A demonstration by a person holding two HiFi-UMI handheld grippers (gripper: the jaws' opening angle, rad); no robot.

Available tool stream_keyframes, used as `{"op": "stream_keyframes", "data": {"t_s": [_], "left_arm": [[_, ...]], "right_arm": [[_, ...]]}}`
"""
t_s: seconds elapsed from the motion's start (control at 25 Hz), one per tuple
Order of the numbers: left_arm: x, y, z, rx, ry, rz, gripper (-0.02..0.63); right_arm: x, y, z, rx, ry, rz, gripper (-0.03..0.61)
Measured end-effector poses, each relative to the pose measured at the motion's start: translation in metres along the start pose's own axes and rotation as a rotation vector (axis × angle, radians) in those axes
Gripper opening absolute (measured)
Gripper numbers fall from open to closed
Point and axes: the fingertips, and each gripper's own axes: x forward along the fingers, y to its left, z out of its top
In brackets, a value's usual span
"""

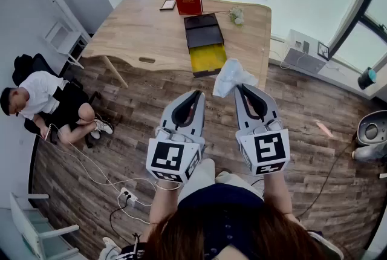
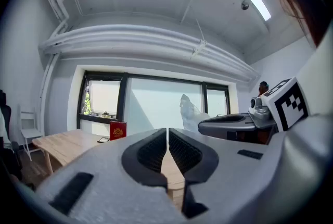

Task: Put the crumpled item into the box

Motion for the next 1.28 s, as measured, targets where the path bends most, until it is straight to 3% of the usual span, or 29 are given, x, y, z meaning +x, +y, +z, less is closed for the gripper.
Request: {"op": "stream_keyframes", "data": {"t_s": [1.28], "left_arm": [[0.033, 0.053, -0.006, -0.011, -0.008, -0.110, 0.035]], "right_arm": [[0.062, 0.012, 0.001, -0.027, 0.017, -0.086, 0.031]]}}
